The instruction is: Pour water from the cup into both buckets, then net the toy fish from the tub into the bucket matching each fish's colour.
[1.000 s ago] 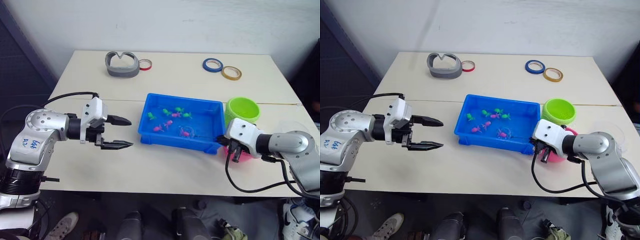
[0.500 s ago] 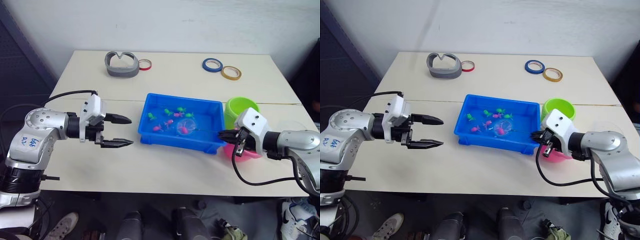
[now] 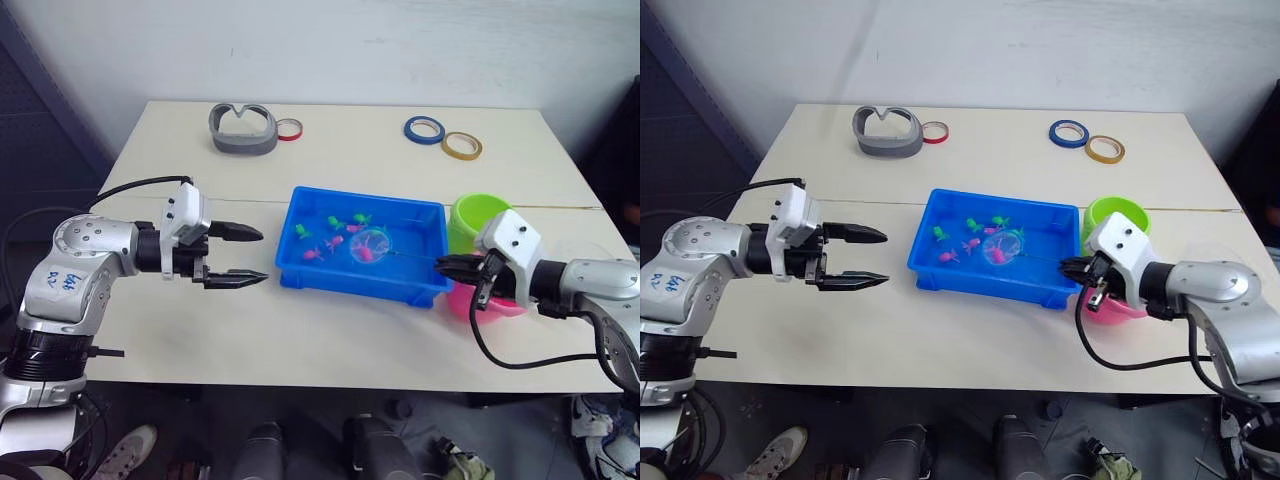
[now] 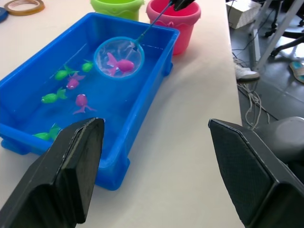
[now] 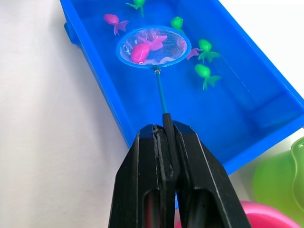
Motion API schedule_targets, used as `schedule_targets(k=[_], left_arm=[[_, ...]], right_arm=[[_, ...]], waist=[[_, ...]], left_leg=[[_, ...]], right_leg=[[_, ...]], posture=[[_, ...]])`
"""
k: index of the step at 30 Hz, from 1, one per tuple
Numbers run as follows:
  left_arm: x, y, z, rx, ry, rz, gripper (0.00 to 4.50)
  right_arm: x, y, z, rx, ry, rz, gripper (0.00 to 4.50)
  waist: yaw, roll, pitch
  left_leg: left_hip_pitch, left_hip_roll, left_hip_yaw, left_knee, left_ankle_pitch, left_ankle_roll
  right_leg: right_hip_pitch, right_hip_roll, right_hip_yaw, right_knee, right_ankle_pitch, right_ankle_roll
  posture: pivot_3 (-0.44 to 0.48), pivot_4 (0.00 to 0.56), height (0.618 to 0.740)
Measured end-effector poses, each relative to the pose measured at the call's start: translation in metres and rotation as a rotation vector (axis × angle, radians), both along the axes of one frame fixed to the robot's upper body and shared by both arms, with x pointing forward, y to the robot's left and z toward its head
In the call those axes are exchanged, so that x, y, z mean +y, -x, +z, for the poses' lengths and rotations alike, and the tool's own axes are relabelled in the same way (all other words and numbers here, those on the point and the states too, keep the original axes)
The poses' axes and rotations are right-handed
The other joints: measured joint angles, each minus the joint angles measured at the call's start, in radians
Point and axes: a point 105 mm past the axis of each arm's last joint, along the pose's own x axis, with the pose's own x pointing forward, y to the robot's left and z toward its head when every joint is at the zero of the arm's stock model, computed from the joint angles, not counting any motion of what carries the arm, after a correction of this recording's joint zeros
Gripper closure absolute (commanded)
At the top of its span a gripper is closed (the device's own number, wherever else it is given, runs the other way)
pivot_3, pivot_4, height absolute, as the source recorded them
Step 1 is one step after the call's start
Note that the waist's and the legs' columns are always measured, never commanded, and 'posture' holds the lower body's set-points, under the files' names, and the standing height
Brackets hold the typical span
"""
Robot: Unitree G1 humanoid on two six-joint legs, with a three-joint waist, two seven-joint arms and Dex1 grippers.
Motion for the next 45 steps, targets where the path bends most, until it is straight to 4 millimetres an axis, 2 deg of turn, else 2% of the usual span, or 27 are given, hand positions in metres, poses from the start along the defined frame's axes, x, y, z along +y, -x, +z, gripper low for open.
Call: schedule_targets(k=[6, 12, 19, 21, 24, 29, 37, 41, 45], left_arm=[[0.006, -0.016, 0.001, -0.040, 0.030, 0.066, 0.66], [-0.002, -0.024, 0.009, -0.068, 0.072, 0.048, 0.66], [-0.016, -0.026, 0.016, -0.057, 0.103, -0.031, 0.66], [-0.025, -0.025, 0.016, -0.048, 0.107, -0.078, 0.66], [-0.027, -0.028, 0.016, -0.035, 0.110, -0.094, 0.66], [-0.035, -0.029, 0.017, -0.028, 0.118, -0.146, 0.66], [-0.040, -0.035, 0.016, -0.024, 0.105, -0.176, 0.66], [-0.043, -0.039, 0.016, -0.024, 0.103, -0.191, 0.66], [-0.046, -0.040, 0.014, -0.024, 0.090, -0.207, 0.66]], right_arm=[[-0.003, 0.002, 0.000, -0.002, -0.014, -0.013, 4.50], [-0.011, 0.004, 0.016, -0.065, -0.042, -0.054, 4.50], [-0.047, 0.016, 0.033, -0.105, -0.045, -0.194, 4.50], [-0.062, 0.026, 0.036, -0.114, -0.043, -0.256, 4.50], [-0.081, 0.038, 0.034, -0.104, -0.028, -0.336, 4.50], [-0.099, 0.057, 0.039, -0.133, 0.002, -0.419, 4.50], [-0.118, 0.085, 0.028, -0.105, 0.051, -0.520, 4.50], [-0.125, 0.097, 0.020, -0.090, 0.151, -0.546, 4.50], [-0.128, 0.100, 0.021, -0.158, 0.246, -0.550, 4.50]], waist=[[0.000, 0.000, 0.000], [0.003, 0.000, 0.000], [0.014, 0.000, 0.000], [0.015, 0.000, 0.000], [0.023, 0.000, 0.000], [0.026, 0.000, 0.000], [0.026, 0.000, 0.000], [0.024, 0.000, 0.000], [0.023, 0.001, 0.000]], left_leg=[[0.000, 0.000, 0.000, 0.000, 0.000, 0.000], [0.000, 0.000, 0.000, 0.001, 0.000, 0.000], [0.000, -0.001, 0.000, 0.001, 0.000, 0.000], [0.000, -0.001, 0.000, 0.001, 0.000, 0.000], [0.000, -0.001, 0.001, 0.001, 0.000, 0.000], [0.000, -0.001, 0.000, 0.002, 0.000, 0.001], [0.001, -0.001, 0.000, 0.004, 0.000, 0.001], [0.001, -0.001, 0.001, 0.004, 0.000, 0.001], [0.001, -0.002, 0.002, 0.005, 0.001, 0.001]], right_leg=[[0.000, 0.000, 0.000, 0.000, 0.000, 0.000], [0.000, 0.000, 0.000, 0.000, 0.000, 0.000], [0.000, 0.000, 0.000, 0.000, 0.000, 0.001], [0.000, 0.001, 0.000, 0.000, 0.000, 0.001], [0.001, 0.001, 0.000, 0.000, 0.000, 0.001], [0.002, 0.001, 0.000, 0.000, 0.000, 0.001], [0.003, 0.002, 0.000, 0.000, 0.000, 0.001], [0.004, 0.002, 0.000, -0.001, 0.000, 0.001], [0.004, 0.002, 0.000, -0.001, 0.000, 0.001]], posture=[[0.000, 0.150, 0.740], [0.000, 0.150, 0.740], [0.000, 0.150, 0.740], [0.000, 0.150, 0.740], [0.000, 0.150, 0.740], [0.000, 0.150, 0.740], [0.000, 0.150, 0.740], [0.000, 0.150, 0.740], [0.000, 0.150, 0.740]])
